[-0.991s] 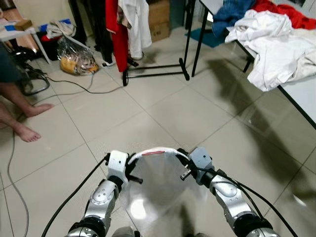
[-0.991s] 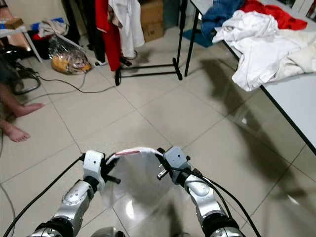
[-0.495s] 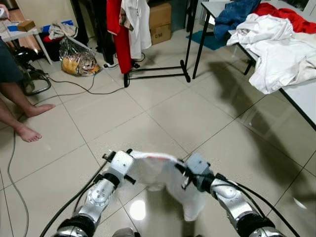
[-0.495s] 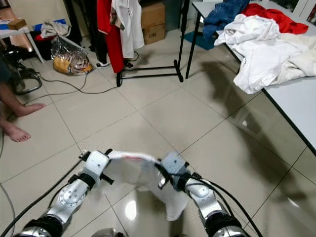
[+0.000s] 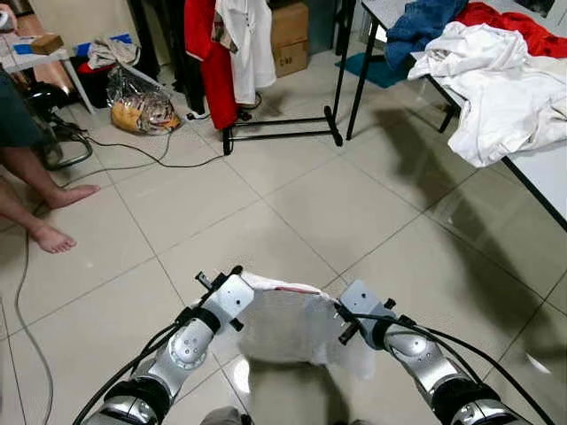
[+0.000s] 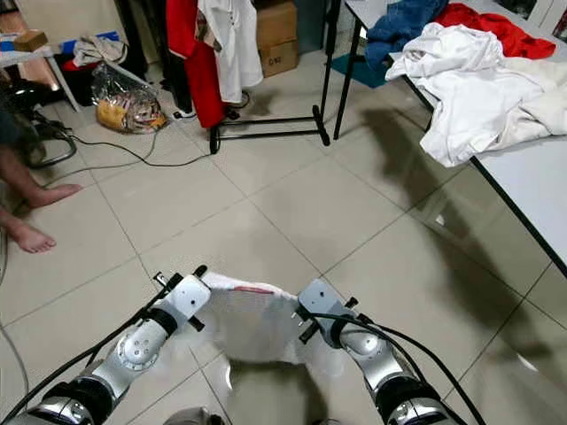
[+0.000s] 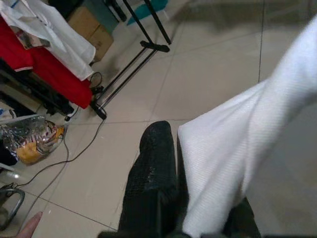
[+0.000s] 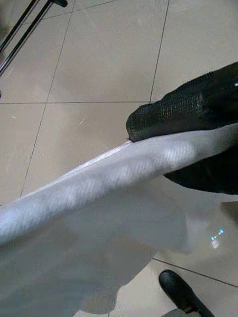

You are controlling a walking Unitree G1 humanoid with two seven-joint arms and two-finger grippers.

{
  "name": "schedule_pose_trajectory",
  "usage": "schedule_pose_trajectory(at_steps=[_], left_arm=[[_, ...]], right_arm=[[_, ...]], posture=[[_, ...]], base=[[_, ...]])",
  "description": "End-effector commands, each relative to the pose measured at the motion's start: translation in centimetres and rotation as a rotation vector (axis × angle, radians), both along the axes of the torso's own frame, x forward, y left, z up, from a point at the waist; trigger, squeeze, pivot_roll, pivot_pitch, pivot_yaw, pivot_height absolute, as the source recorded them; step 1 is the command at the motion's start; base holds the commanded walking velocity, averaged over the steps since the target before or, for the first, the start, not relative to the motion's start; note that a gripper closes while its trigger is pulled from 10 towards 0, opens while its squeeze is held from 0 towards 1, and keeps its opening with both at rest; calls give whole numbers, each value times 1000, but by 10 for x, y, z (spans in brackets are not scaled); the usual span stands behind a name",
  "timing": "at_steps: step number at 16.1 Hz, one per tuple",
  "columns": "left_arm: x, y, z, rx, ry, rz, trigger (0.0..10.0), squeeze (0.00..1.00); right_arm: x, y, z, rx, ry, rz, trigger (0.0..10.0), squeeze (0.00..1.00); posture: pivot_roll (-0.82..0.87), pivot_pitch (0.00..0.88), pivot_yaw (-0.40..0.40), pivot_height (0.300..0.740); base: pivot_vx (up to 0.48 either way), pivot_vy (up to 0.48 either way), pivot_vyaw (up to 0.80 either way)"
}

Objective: Hang hanger

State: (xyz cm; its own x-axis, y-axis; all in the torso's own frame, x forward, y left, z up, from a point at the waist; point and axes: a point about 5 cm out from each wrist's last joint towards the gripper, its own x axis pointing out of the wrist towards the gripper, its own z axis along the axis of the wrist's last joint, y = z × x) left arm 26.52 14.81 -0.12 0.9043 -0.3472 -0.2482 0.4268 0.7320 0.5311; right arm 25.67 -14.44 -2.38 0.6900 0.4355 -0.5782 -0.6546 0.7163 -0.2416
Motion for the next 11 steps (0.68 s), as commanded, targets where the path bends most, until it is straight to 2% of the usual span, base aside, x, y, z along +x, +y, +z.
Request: schedule_pose_trajectory(at_steps=[1, 5, 9, 10, 11], left_arm=[[8, 15, 9, -37, -46, 86, 10000, 1000], [6, 5, 14, -160, -55, 30, 10000, 1000], [7, 4, 15, -161, -54, 19, 10000, 1000], [8, 3, 16, -151, -63, 24, 10000, 345], [10, 3, 17, -148, -71, 30, 10000, 110]], right_arm=[[-4, -21, -7, -59, 41, -92, 10000, 0], [-3, -19, -6, -67, 31, -79, 10000, 0], [-2, -18, -4, -70, 18, -61, 10000, 0], [-1, -17, -4, -67, 16, -59, 10000, 0], [-1, -17, -4, -66, 16, -57, 10000, 0]], posture=[[125, 0, 24, 740], [131, 0, 23, 740], [131, 0, 22, 740], [131, 0, 22, 740], [131, 0, 21, 740]], base=[[0, 0, 0], [0, 0, 0], [0, 0, 0], [0, 0, 0], [0, 0, 0]])
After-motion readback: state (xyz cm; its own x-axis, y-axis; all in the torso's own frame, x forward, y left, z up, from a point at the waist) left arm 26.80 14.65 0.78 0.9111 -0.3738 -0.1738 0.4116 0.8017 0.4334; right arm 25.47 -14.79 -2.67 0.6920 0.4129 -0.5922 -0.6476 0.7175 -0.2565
